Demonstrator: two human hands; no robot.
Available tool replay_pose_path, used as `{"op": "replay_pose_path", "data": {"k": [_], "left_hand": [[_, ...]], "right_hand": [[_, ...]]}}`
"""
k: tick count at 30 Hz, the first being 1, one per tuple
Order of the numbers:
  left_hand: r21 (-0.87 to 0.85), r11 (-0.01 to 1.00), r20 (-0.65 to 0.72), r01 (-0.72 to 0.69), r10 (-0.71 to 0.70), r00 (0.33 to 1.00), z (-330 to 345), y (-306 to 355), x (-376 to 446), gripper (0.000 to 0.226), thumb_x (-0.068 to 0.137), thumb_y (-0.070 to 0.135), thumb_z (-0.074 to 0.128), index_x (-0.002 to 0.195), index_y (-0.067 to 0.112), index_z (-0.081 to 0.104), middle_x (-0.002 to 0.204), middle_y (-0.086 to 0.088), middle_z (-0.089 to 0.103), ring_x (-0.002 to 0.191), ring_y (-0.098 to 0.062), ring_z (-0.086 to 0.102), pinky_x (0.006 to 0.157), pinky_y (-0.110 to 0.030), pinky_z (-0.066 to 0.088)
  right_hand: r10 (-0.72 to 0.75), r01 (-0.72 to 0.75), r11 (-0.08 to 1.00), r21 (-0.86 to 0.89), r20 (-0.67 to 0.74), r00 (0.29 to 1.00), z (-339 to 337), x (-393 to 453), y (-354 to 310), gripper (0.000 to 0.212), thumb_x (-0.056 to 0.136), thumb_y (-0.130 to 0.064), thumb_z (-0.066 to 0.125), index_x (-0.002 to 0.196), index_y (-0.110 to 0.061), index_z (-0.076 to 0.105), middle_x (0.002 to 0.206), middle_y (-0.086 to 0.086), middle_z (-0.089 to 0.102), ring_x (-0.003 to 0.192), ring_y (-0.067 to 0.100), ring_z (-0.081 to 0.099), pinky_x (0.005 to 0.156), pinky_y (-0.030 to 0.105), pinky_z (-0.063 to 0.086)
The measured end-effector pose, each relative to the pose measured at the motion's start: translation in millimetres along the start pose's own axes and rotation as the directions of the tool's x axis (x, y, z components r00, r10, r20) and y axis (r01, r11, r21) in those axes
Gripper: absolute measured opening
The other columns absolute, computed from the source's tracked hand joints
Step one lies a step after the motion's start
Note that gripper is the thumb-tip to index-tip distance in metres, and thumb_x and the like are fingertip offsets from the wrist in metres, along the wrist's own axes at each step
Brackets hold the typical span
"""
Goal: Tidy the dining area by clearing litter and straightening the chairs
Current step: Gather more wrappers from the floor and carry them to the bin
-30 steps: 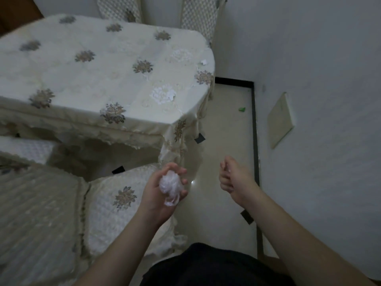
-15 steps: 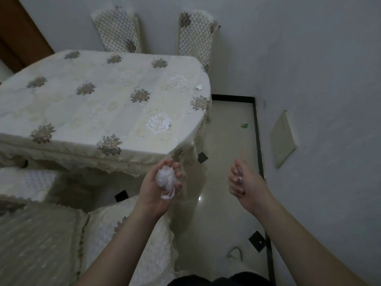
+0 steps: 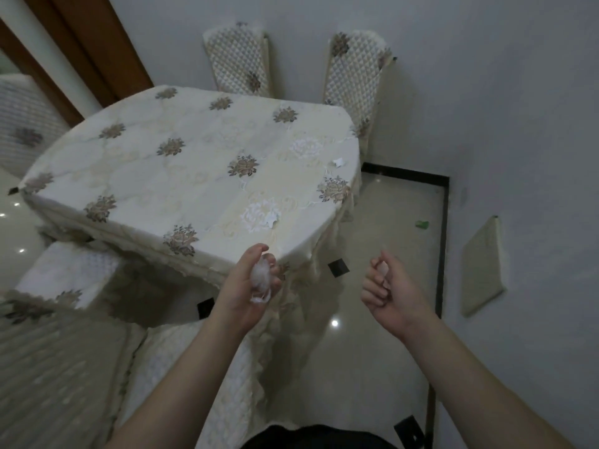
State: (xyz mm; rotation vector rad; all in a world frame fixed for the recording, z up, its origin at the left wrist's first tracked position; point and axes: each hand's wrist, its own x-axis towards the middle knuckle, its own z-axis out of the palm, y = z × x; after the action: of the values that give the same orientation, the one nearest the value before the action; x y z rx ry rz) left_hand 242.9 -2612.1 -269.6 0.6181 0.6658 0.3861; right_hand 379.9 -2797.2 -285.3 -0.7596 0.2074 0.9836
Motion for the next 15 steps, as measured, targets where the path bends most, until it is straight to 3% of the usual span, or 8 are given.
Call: {"op": "replay_pose_path", "data": {"k": [4,7,10,12,15], "left_hand": [[-0.016,0.999,-0.056,-0.049,0.048,0.997,-6,10,22,0.006,0.089,0.023,0.060,0.085,0.021,0.056,0.069,0.005,0.056,0.057,-0.009,0.053,0.047,-0.019,0.046],[0.015,0.993,-0.056,-0.118,0.118,0.991,-11,20,47,0.011,0.083,0.024,0.064,0.086,0.022,0.054,0.071,0.006,0.056,0.061,-0.008,0.052,0.051,-0.019,0.045],[0.036,0.989,-0.039,-0.144,0.145,0.989,-19,29,79,0.012,0.081,0.021,0.065,0.086,0.021,0.053,0.073,0.006,0.055,0.063,-0.008,0.052,0.052,-0.018,0.044],[0.055,0.991,-0.054,-0.126,0.129,0.990,-23,35,106,0.013,0.082,0.017,0.066,0.089,0.020,0.054,0.075,0.005,0.056,0.065,-0.009,0.053,0.054,-0.018,0.046],[0.076,0.995,-0.093,-0.072,0.079,0.993,-29,44,148,0.010,0.088,0.012,0.064,0.092,0.016,0.056,0.078,0.001,0.057,0.066,-0.011,0.057,0.057,-0.020,0.050]], "right_hand": [[0.072,-0.072,0.997,0.009,0.059,0.996,12,29,-1,0.027,0.081,-0.039,0.062,0.069,-0.019,0.048,0.045,-0.007,0.029,0.031,0.004,0.022,0.030,0.017,0.015],[0.086,-0.101,0.991,0.085,0.162,0.983,23,60,0,0.045,0.051,-0.032,0.092,0.067,-0.019,0.053,0.048,-0.007,0.033,0.032,0.004,0.026,0.028,0.018,0.021],[0.077,-0.096,0.991,0.097,0.185,0.980,35,95,-3,0.053,0.037,-0.029,0.098,0.066,-0.018,0.054,0.050,-0.007,0.035,0.034,0.004,0.028,0.029,0.017,0.023],[0.069,-0.083,0.993,0.083,0.164,0.984,46,118,-6,0.052,0.041,-0.029,0.097,0.068,-0.018,0.054,0.052,-0.006,0.037,0.035,0.003,0.030,0.030,0.016,0.025],[0.065,-0.067,0.996,0.053,0.046,0.997,61,155,-15,0.029,0.072,-0.033,0.075,0.074,-0.019,0.050,0.054,-0.007,0.042,0.037,0.002,0.032,0.034,0.015,0.028]]}}
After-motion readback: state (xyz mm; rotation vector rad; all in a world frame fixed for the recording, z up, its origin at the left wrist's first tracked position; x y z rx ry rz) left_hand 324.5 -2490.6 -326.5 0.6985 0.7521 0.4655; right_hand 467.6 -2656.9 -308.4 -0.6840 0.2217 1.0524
